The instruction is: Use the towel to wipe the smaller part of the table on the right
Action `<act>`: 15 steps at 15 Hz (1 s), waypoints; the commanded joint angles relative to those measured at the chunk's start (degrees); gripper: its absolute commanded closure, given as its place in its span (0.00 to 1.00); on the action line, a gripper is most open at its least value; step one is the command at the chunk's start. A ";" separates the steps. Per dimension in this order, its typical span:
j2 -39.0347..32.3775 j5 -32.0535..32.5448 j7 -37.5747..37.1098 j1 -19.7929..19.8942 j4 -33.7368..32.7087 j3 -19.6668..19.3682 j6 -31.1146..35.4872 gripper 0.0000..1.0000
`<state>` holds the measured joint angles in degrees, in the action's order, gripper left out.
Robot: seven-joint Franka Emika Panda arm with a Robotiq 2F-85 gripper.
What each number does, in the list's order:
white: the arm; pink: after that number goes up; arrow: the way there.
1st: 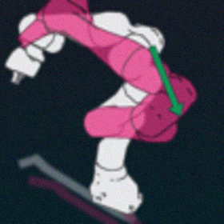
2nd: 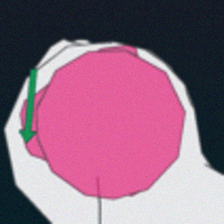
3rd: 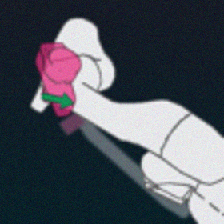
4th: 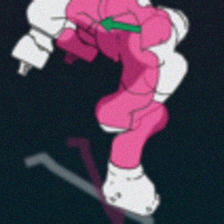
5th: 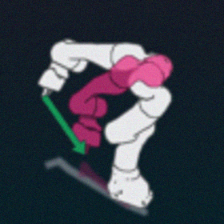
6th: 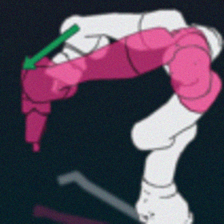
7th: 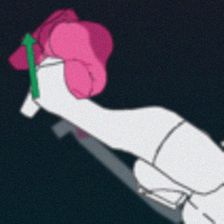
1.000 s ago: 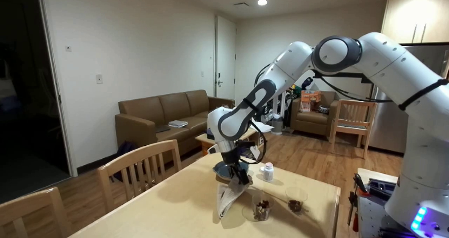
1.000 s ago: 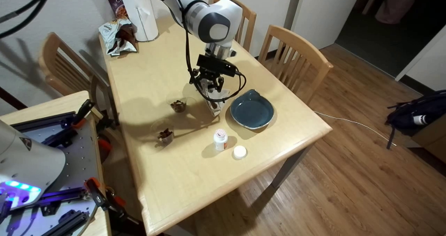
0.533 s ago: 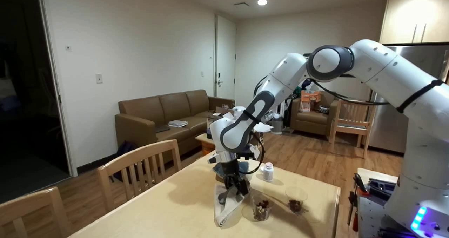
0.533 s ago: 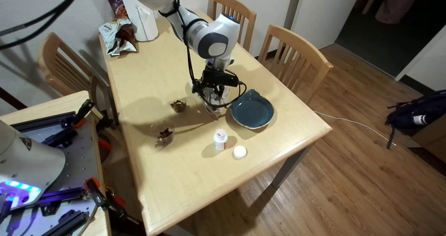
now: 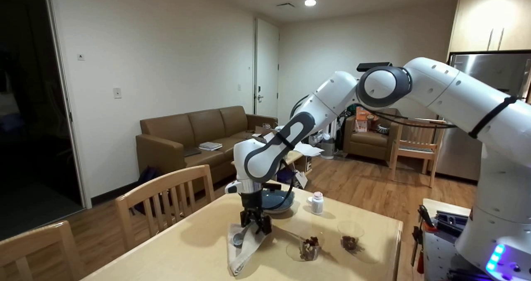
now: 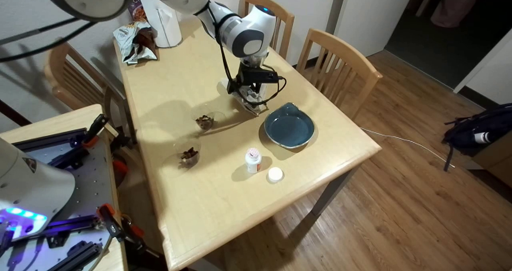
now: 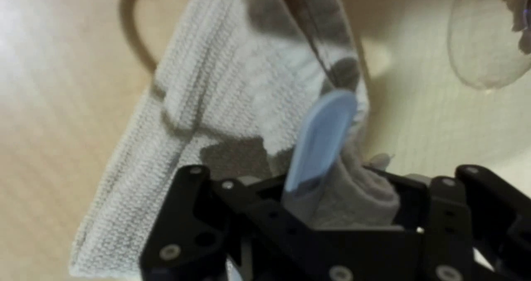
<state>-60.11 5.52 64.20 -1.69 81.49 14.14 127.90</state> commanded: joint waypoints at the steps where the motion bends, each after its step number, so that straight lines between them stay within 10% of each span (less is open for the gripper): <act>1: -5.95 -0.09 3.69 -1.57 -10.62 0.56 -0.52 0.98; 15: -20.05 -1.75 9.67 -5.93 -32.89 0.29 2.20 0.98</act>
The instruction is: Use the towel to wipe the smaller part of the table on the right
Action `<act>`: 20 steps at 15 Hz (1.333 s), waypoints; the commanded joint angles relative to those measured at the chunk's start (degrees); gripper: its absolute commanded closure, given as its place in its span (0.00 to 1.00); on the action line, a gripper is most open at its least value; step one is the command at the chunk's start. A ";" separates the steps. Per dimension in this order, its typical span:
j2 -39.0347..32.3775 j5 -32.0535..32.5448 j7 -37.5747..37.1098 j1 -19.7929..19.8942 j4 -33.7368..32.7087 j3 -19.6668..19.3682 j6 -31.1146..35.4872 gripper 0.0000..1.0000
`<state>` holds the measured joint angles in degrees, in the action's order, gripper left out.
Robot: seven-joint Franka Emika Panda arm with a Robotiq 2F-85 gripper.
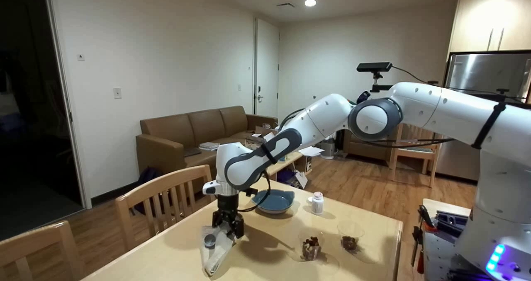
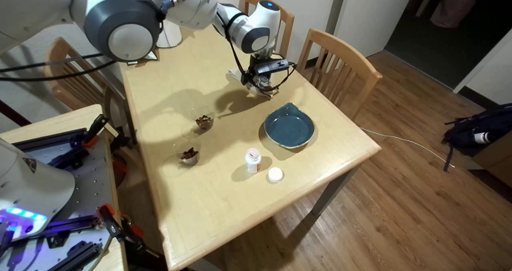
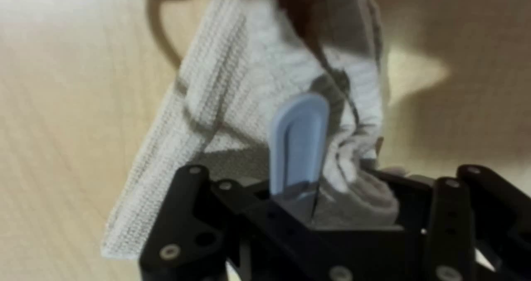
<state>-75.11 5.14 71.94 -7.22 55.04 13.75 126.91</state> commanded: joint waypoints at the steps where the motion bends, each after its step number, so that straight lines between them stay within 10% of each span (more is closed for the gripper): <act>1: -5.74 -1.52 2.03 -0.47 -7.30 0.86 4.04 0.98; 7: -5.73 -1.45 -1.84 -1.86 -10.14 -0.93 -4.71 0.98; 20: 13.43 -6.43 -3.75 5.56 20.09 2.16 -17.36 0.98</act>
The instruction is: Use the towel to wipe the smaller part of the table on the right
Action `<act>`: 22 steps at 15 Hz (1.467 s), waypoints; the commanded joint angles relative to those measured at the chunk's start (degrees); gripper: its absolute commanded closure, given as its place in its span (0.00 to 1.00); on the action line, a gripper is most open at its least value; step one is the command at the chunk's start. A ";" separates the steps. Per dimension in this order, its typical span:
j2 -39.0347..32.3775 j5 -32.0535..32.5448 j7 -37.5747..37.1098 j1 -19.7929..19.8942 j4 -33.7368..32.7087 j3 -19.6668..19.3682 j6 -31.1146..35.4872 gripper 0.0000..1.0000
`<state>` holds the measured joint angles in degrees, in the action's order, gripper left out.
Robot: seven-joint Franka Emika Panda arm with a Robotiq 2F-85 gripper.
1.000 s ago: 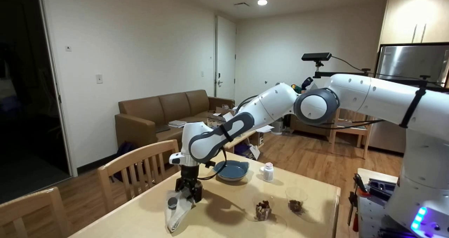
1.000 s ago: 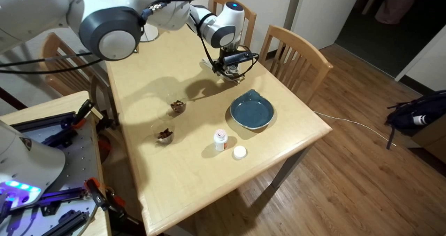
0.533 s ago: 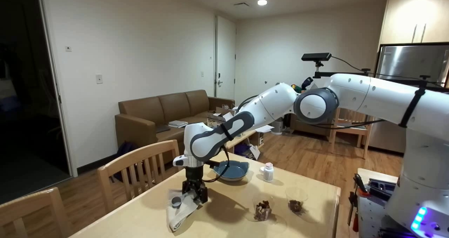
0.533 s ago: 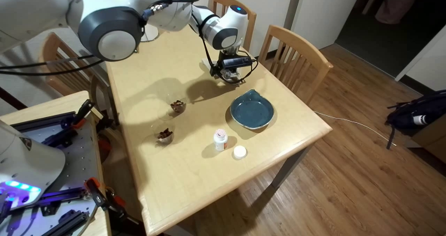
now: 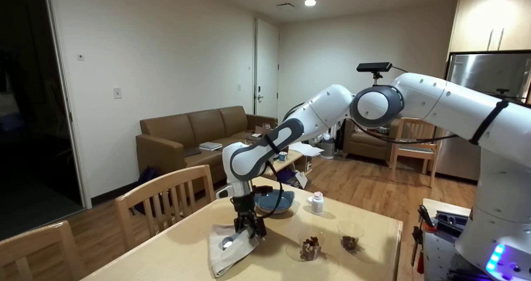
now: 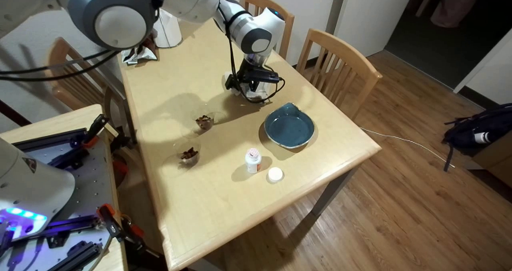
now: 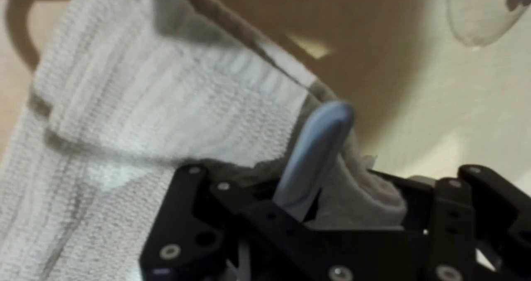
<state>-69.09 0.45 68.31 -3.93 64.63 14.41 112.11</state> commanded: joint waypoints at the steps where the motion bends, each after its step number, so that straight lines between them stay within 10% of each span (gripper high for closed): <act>1: 9.14 -2.24 0.28 2.76 12.97 1.96 -3.55 0.98; 12: 16.12 -7.27 1.54 3.78 24.48 1.74 -2.71 0.98; 22: 6.55 -6.26 6.53 5.02 18.25 1.10 8.16 0.98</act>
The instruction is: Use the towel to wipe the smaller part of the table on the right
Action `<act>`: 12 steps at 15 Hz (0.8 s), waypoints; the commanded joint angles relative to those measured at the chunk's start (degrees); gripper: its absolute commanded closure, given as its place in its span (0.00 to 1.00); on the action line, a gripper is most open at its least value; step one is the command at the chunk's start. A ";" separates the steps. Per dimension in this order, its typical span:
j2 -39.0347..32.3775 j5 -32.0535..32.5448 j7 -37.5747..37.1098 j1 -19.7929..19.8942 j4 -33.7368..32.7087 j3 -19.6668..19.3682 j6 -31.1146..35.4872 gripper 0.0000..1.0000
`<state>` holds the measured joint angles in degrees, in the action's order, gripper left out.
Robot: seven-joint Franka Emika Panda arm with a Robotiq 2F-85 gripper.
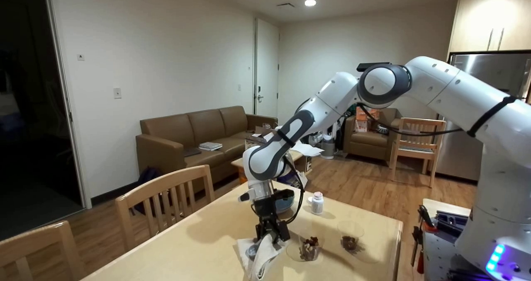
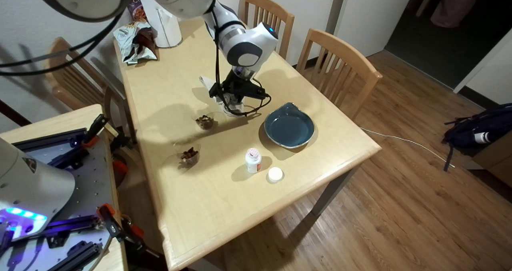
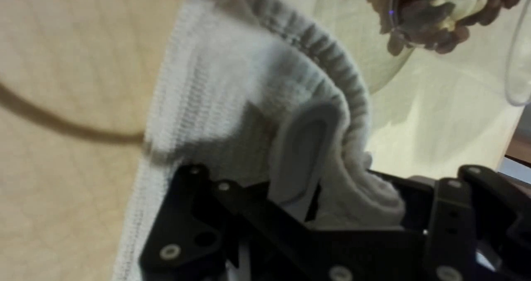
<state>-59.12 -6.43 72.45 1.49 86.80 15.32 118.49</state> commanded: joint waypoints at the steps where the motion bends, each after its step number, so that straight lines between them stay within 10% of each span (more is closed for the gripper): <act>1: -4.33 1.48 2.47 -1.19 -5.22 -0.29 2.26 0.98; 12: -14.27 7.46 -1.56 -6.57 -19.84 -5.47 22.85 0.98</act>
<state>-66.52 -1.22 73.06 -4.06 73.70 11.36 133.28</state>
